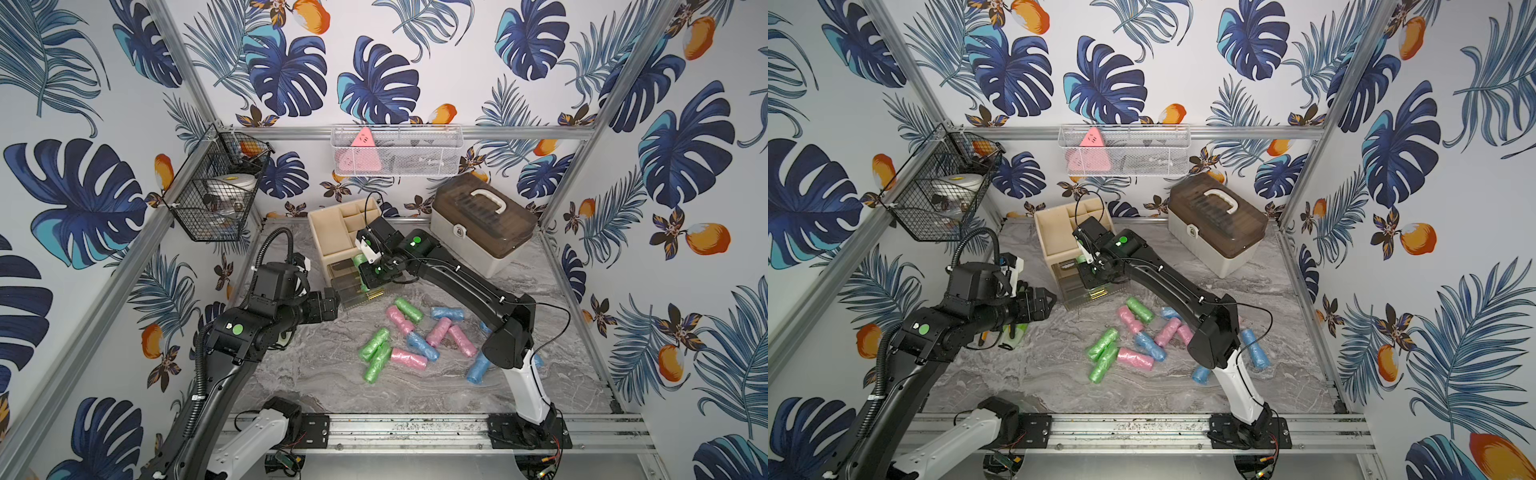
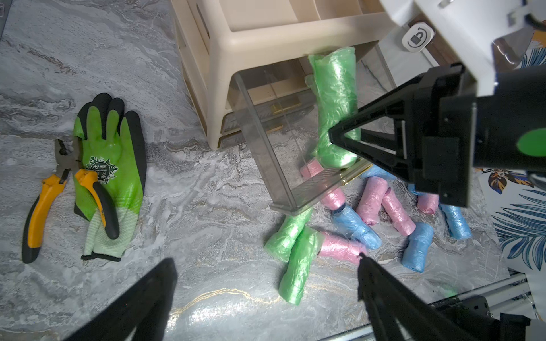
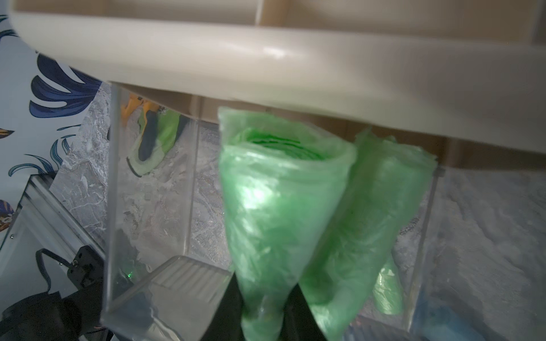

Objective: Sort the rolls of trash bags by color and place them into the drawer
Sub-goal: Place the roll of trash bags in the drawer.

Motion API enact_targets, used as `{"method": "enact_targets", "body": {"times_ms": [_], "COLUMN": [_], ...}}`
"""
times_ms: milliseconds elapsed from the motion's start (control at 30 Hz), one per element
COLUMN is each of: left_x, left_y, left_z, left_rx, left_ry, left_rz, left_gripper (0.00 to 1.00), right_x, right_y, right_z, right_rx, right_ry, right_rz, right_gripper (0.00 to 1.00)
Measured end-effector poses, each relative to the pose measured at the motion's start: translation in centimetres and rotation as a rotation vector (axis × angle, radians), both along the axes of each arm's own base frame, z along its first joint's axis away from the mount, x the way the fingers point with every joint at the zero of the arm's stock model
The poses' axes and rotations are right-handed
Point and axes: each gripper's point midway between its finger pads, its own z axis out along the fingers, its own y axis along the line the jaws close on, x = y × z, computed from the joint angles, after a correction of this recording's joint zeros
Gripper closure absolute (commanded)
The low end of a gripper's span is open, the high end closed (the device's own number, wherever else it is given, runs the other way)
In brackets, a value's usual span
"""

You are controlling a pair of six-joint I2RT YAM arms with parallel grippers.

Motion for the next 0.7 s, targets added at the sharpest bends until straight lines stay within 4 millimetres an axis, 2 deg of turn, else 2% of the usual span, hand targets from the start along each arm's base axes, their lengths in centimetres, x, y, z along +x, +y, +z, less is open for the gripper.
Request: {"method": "enact_targets", "body": {"times_ms": [100, 233, 300, 467, 600, 700], "left_x": [0.0, 0.0, 0.0, 0.0, 0.0, 0.0], "left_y": [0.0, -0.2, -0.2, -0.2, -0.4, -0.6], "left_z": [-0.1, -0.1, -0.1, -0.1, -0.1, -0.2], "left_rx": [-0.001, -0.008, -0.009, -0.011, -0.017, -0.025], "left_ry": [0.003, 0.006, 0.006, 0.007, 0.011, 0.015], "left_rz": [-0.001, -0.008, -0.009, -0.009, -0.017, -0.025], "left_gripper": [0.01, 0.01, 0.01, 0.01, 0.01, 0.02], "right_x": [0.5, 1.1, 1.2, 0.9, 0.3, -0.3], "right_y": [-0.1, -0.2, -0.3, -0.4, -1.3, -2.8], "right_z": [-0.1, -0.1, -0.1, 0.5, 2.5, 3.9], "right_rx": [0.008, 0.028, 0.032, 0.047, 0.070, 0.075], "right_ry": [0.011, 0.029, 0.032, 0.037, 0.011, -0.020], "right_rz": [-0.007, -0.019, -0.024, -0.028, -0.031, -0.045], "right_gripper": [0.66, 0.48, 0.44, 0.42, 0.42, 0.43]}}
